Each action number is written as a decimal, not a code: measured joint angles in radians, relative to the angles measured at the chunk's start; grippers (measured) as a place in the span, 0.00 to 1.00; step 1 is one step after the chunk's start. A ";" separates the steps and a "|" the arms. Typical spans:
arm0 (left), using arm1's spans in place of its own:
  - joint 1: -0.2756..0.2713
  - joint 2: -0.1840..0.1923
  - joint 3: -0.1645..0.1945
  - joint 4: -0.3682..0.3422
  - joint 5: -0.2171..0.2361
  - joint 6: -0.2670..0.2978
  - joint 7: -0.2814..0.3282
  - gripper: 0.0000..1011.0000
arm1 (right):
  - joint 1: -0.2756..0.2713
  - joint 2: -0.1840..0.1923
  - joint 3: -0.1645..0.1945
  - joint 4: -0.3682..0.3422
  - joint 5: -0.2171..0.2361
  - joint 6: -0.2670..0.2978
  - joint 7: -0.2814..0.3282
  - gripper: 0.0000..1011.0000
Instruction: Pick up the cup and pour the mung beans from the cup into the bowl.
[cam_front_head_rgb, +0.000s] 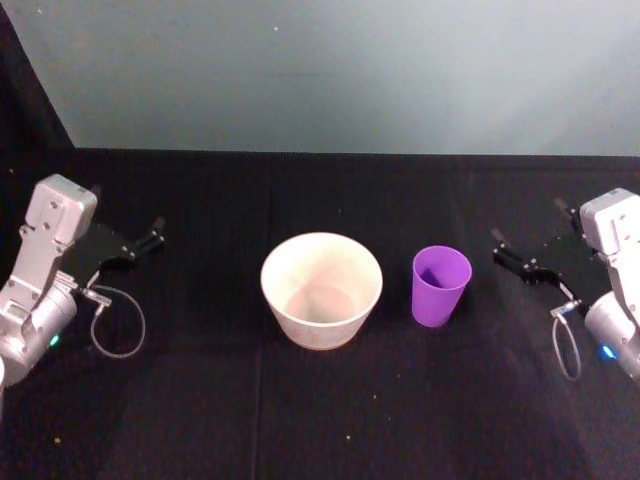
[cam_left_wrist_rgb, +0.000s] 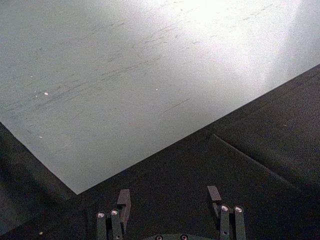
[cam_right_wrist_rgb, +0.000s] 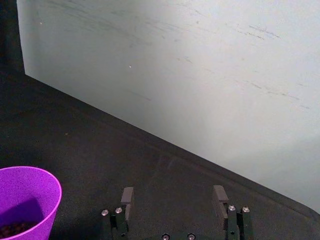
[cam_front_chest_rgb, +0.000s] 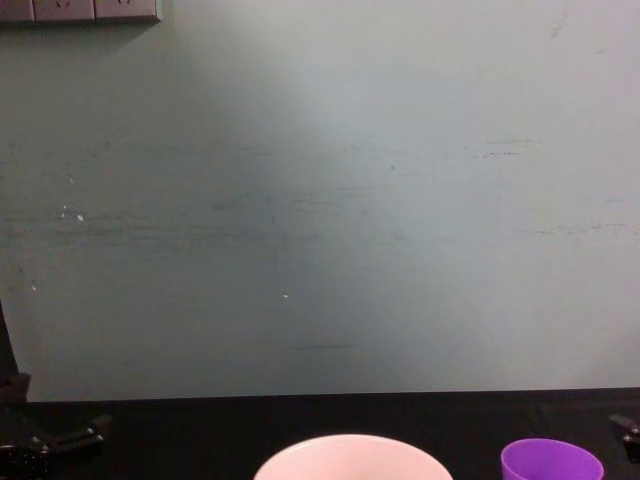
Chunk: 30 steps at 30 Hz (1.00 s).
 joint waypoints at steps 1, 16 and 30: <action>0.000 0.000 0.000 0.000 0.000 0.000 0.000 0.99 | 0.000 0.000 0.000 0.000 0.000 0.000 0.000 0.99; 0.000 0.000 0.000 0.000 0.000 0.000 0.000 0.99 | 0.000 0.000 0.000 0.000 0.000 0.000 0.000 0.99; 0.000 0.000 0.000 0.000 0.000 0.000 0.000 0.99 | 0.000 0.000 0.000 0.000 0.000 0.000 0.000 0.99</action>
